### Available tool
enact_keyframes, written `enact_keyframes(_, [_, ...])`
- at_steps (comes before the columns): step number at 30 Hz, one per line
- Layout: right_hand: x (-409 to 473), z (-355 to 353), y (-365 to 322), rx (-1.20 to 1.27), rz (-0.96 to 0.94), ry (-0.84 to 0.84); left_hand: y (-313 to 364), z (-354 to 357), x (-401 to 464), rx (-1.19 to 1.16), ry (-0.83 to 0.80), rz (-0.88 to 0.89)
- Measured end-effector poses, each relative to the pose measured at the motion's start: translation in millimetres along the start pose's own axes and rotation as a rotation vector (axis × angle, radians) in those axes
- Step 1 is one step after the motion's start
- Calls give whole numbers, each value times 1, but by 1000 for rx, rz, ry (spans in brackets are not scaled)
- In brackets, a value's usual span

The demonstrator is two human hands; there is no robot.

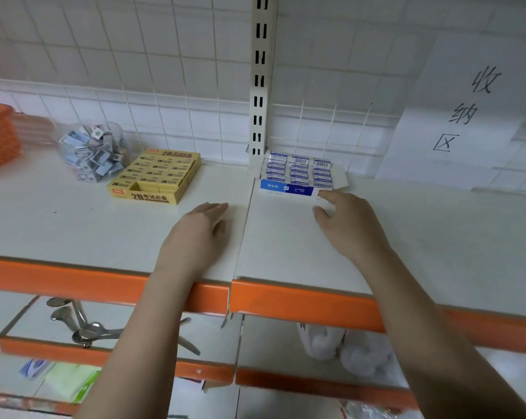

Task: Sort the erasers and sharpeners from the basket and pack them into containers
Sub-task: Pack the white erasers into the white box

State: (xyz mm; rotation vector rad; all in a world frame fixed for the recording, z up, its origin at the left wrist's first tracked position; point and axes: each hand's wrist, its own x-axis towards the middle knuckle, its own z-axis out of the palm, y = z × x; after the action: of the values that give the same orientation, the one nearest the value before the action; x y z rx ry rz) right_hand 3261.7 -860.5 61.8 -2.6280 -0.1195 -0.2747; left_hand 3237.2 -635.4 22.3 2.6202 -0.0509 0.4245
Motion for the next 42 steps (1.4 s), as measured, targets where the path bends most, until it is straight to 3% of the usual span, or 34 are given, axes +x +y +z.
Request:
enact_keyframes(11, [-36, 35, -72, 48, 42, 125, -106, -54, 14, 18, 112, -64])
enact_keyframes(18, [-33, 81, -127, 21, 228, 47, -162, -57, 76, 281, -287, 85])
enact_keyframes(25, [-24, 102, -147, -73, 280, -36, -164, -48, 90, 245, -317, 146])
enact_keyframes(31, [11, 89, -128, -118, 299, 18, -146, -40, 89, 256, -323, 185])
enact_keyframes(34, [28, 80, -114, -161, 287, 85, -133, -33, 90, 268, -331, 182])
enact_keyframes(42, [56, 75, -89, -384, 165, -19, -114, -23, 86, 286, -323, 168])
